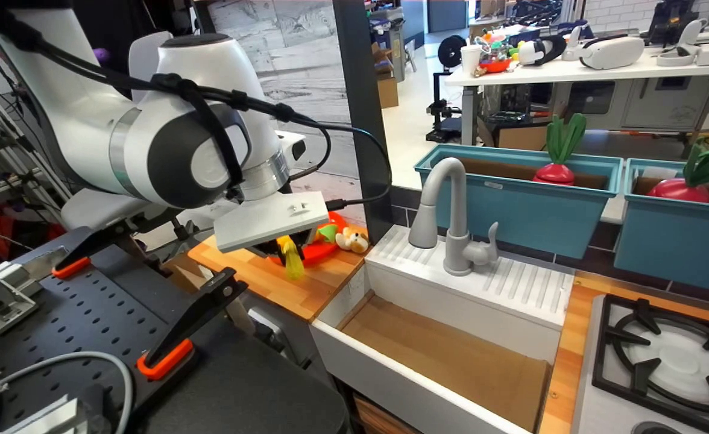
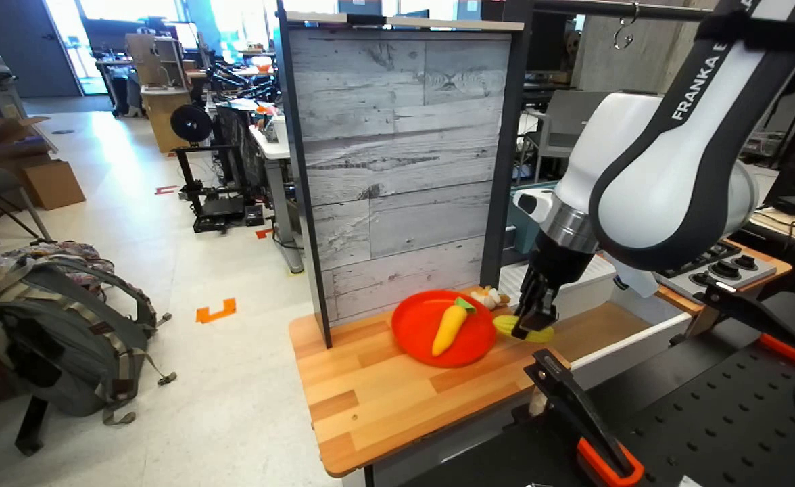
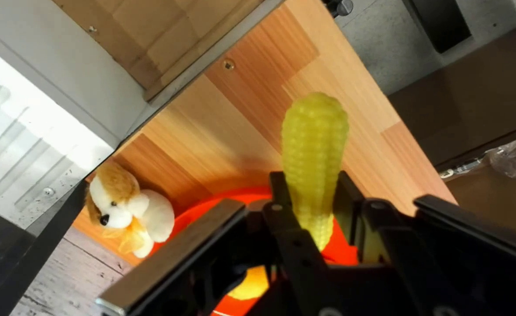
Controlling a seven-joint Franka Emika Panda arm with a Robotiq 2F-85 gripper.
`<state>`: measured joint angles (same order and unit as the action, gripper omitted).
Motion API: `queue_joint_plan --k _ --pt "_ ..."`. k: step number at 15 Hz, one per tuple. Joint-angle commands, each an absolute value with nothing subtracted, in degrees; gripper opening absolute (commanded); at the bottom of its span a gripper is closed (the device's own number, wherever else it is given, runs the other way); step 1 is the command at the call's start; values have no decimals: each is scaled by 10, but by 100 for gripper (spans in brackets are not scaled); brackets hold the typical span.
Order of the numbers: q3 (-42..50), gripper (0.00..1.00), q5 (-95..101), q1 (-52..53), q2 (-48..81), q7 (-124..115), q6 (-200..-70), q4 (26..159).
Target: Move the maize to the right
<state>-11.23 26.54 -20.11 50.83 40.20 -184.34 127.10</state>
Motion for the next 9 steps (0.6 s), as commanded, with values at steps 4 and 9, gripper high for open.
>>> queue_joint_plan --k 4,9 --pt "-161 7 266 -275 556 425 -1813 1216" --pt "-165 7 262 -310 552 420 -1824 1229"
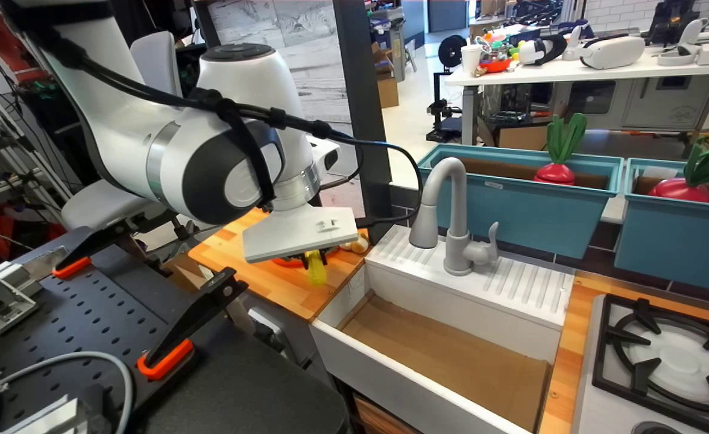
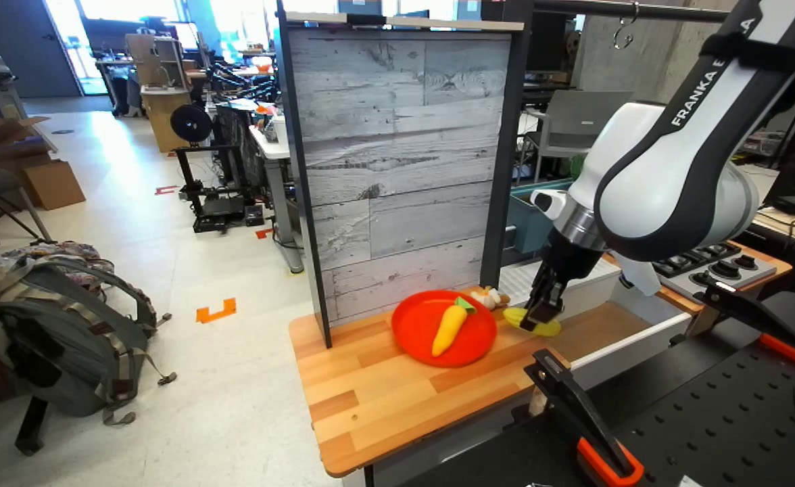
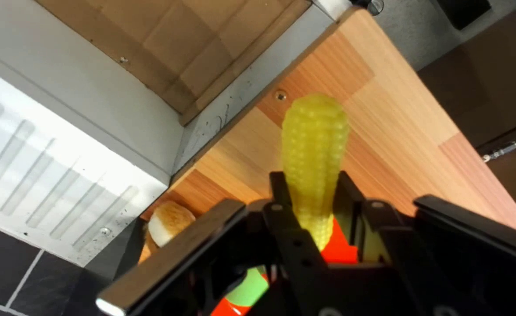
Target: Move the maize to the right
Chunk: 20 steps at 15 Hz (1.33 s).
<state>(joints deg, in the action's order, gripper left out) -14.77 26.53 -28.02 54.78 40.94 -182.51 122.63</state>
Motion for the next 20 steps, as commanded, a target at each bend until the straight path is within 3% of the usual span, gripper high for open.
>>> queue_joint_plan --k 1,20 --pt "-168 7 263 -316 552 422 -1821 1229" --pt "-161 7 205 -256 589 420 -1705 1140"
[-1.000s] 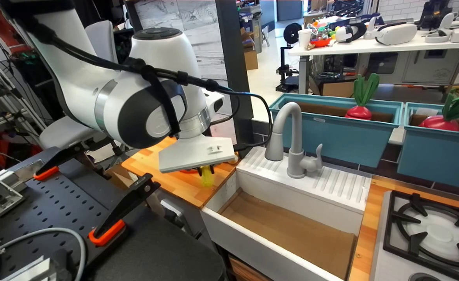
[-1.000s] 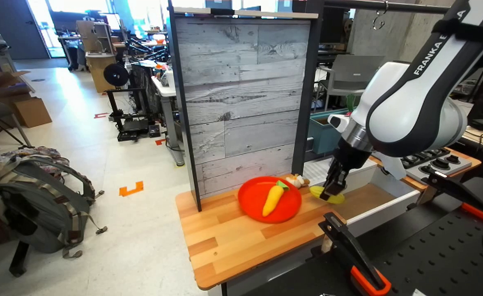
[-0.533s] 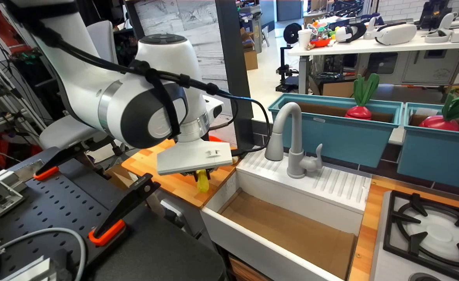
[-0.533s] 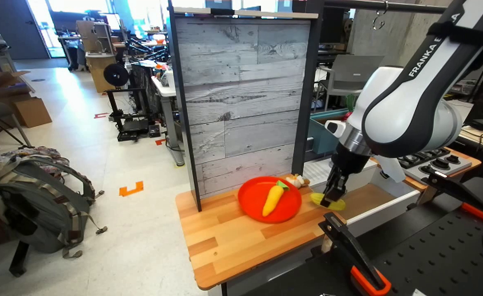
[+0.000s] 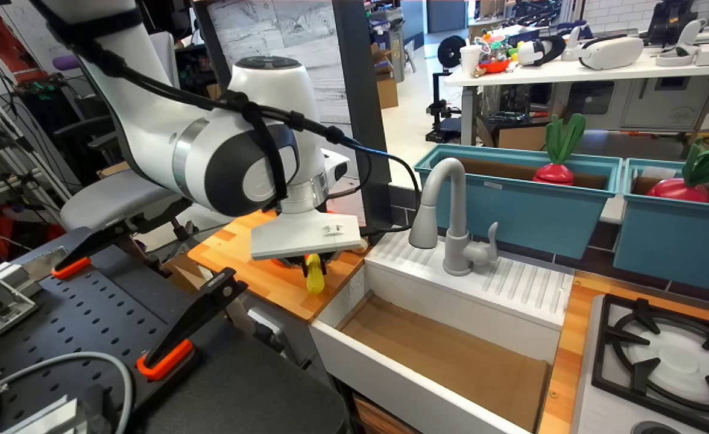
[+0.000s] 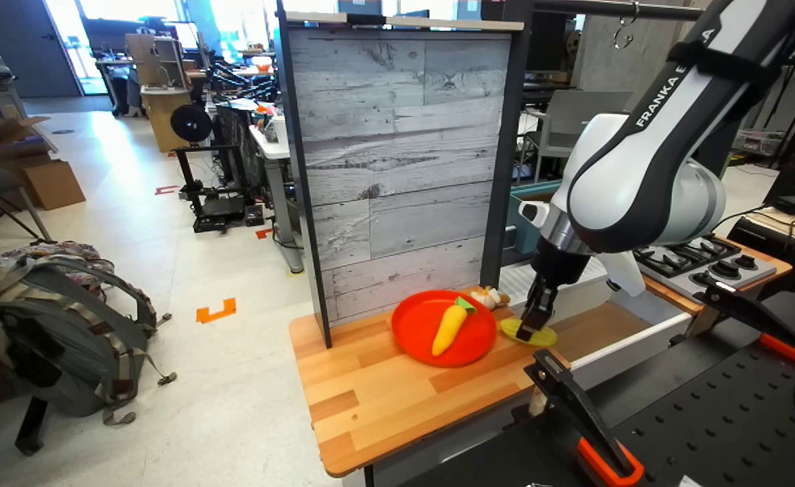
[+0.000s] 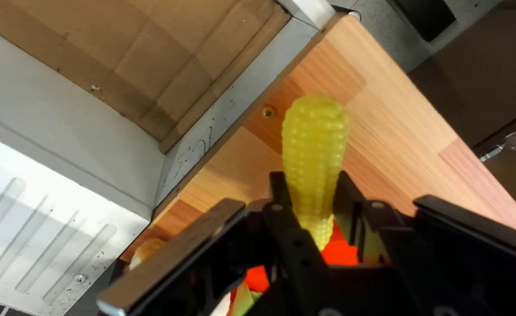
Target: Move the maize to the right
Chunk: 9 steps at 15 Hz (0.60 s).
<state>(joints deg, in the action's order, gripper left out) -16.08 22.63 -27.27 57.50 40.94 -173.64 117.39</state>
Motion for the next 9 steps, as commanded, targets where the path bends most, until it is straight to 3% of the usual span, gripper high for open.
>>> queue_joint_plan --k 1,9 --pt "-161 7 200 -252 592 423 -1693 1131" --pt "-155 7 169 -238 603 432 -1666 1105"
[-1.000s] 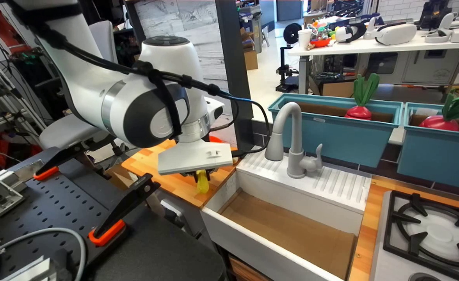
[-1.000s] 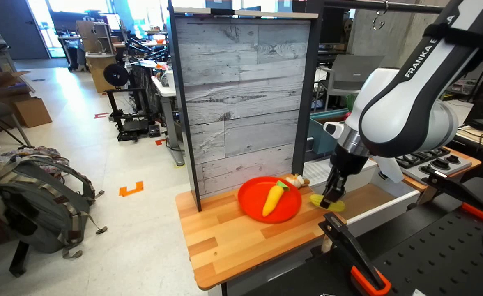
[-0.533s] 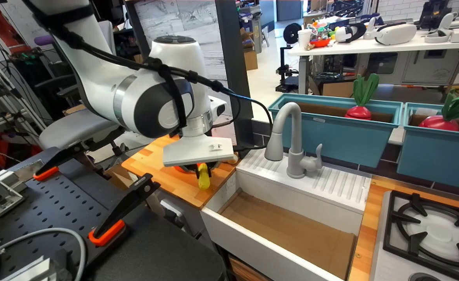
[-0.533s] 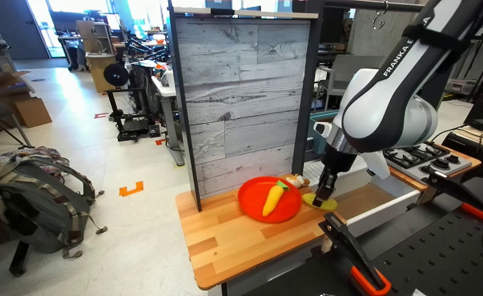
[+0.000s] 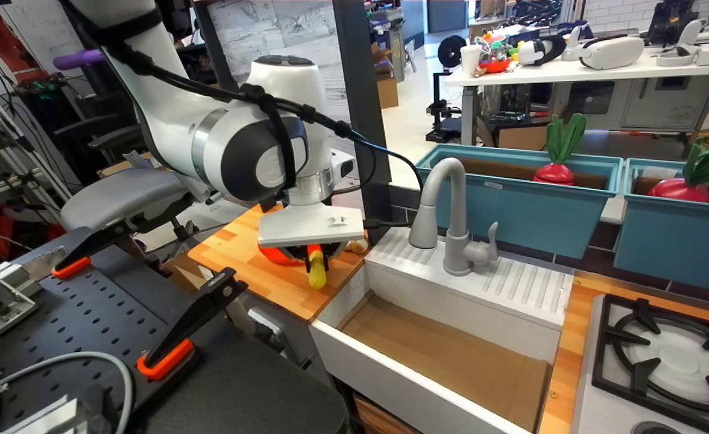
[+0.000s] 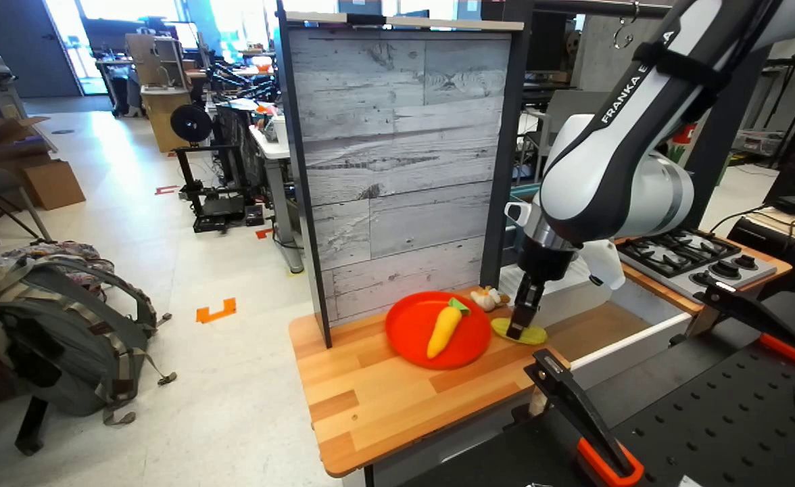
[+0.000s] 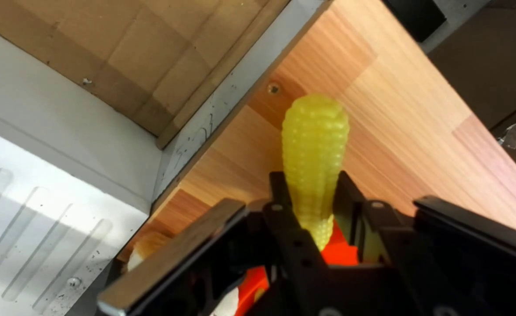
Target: Move the maize to the right
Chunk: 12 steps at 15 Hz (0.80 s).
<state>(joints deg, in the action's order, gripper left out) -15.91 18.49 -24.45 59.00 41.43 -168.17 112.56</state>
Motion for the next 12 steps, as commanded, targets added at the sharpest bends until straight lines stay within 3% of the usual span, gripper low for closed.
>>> queue_joint_plan --k 1,5,6,8,12 --pt "-154 7 169 -236 605 433 -1664 1102" --pt "-152 7 169 -228 610 431 -1657 1092" --pt "-154 55 168 -230 610 432 -1659 1092" --pt "-155 62 167 -229 608 432 -1663 1093" --pt "-153 92 169 -224 601 430 -1669 1099"
